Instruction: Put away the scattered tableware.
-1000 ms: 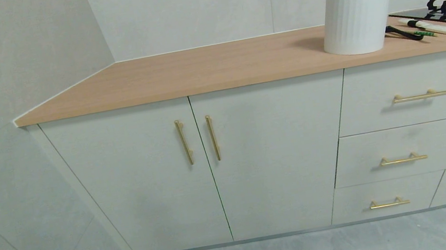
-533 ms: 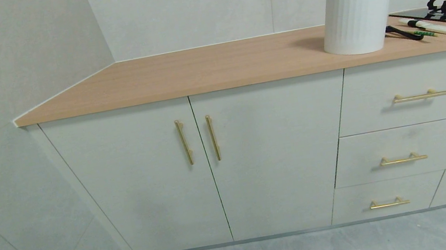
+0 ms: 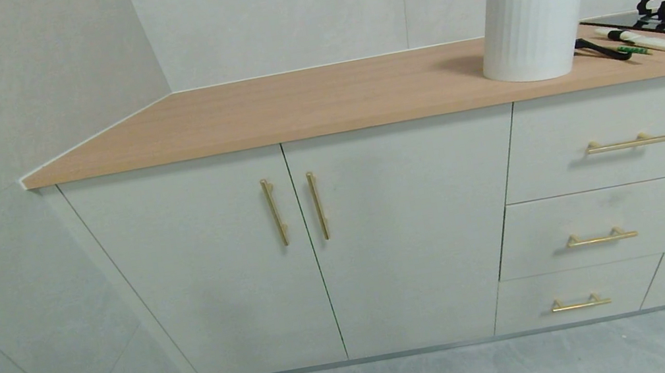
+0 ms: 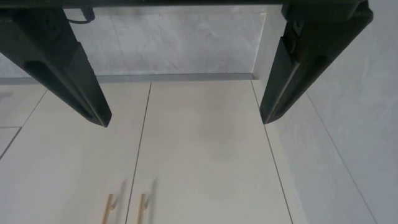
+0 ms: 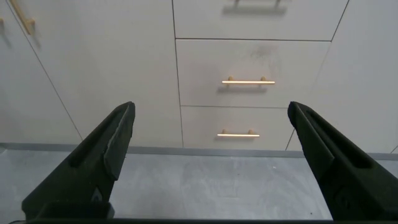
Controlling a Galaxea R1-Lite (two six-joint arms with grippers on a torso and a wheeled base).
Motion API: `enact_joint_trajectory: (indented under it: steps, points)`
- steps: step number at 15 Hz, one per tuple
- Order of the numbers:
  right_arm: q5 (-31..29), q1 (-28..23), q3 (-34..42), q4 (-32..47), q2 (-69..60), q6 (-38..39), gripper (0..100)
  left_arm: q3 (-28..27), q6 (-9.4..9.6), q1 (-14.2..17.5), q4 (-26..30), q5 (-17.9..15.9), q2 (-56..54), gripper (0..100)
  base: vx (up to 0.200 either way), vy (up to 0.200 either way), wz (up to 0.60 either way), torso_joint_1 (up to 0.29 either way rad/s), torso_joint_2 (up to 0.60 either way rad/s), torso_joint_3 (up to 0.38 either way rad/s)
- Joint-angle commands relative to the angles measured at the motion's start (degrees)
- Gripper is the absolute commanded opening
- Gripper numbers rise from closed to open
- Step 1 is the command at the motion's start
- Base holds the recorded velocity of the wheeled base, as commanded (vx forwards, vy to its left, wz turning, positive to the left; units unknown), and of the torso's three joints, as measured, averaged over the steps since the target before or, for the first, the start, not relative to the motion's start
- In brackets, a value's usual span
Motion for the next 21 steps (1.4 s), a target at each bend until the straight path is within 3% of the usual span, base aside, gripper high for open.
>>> enact_joint_trajectory:
  steps: [1,16,21]
  points:
    - [0.02,0.0,0.01,0.04,0.13,-0.02,100,0.01,0.01,0.02,-0.03,0.05,0.01,100,0.0,-0.2,0.0,0.002,0.01,0.002]
    - [0.02,0.0,0.01,-0.05,0.13,0.25,100,0.01,-0.08,0.02,-0.03,0.05,0.01,100,0.0,-0.2,0.0,0.003,0.0,0.002]
    - [0.02,0.0,0.01,0.04,0.13,0.34,100,0.01,-0.08,0.02,-0.03,0.05,0.01,100,0.0,0.0,0.0,0.0,0.0,0.0]
